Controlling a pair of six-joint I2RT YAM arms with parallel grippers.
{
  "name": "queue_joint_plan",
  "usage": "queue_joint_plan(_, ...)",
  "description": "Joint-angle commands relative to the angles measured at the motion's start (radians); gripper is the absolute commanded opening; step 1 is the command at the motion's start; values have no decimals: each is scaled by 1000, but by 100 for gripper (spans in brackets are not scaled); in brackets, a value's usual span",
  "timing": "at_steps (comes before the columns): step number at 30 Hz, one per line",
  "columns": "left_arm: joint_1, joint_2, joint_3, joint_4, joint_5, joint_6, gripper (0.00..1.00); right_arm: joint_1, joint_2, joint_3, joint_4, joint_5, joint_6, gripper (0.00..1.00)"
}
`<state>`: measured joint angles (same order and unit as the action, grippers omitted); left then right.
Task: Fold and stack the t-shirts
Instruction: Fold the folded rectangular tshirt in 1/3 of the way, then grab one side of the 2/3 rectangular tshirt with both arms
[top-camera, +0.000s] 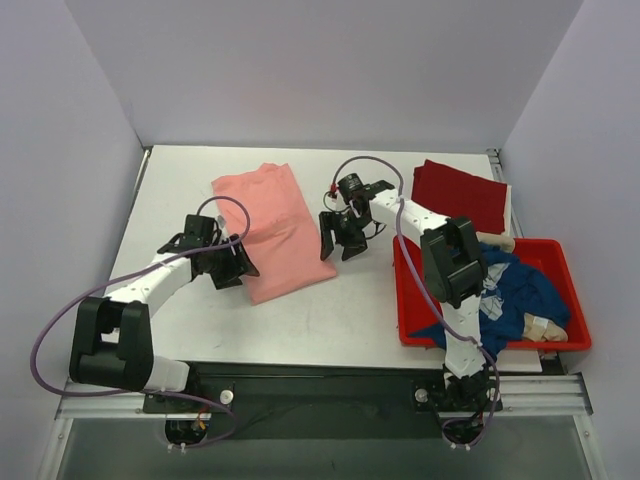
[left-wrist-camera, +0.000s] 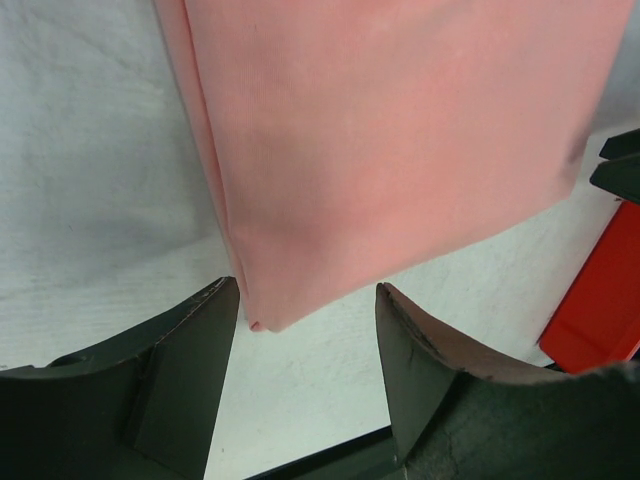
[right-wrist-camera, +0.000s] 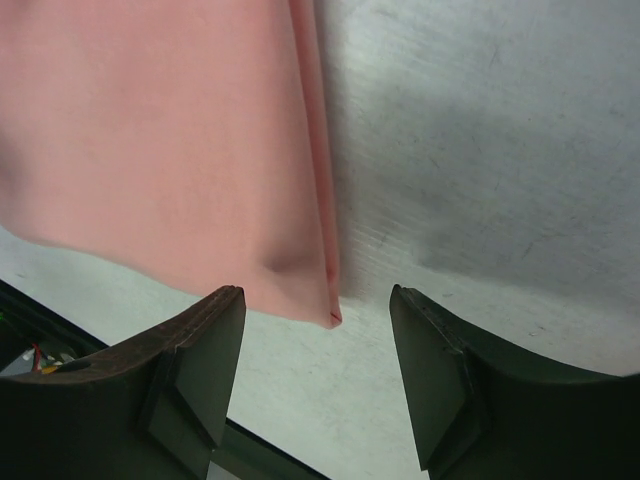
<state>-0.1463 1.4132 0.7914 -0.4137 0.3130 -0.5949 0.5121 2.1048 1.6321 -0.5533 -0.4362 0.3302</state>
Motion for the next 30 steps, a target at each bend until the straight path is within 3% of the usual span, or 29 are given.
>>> queue_joint_plan(1,-25,-54,-35,0,-20,-23,67,5,-58,-44,16,-32,-13,60)
queue_joint_plan(15,-45,-131,-100,-48,-58,-42,66,17,-65,-166,38,-49,-20,48)
queue_joint_plan(30,-59,-138,-185,-19,-71,-92,65,43,-28,-176,39,-78,-11,26)
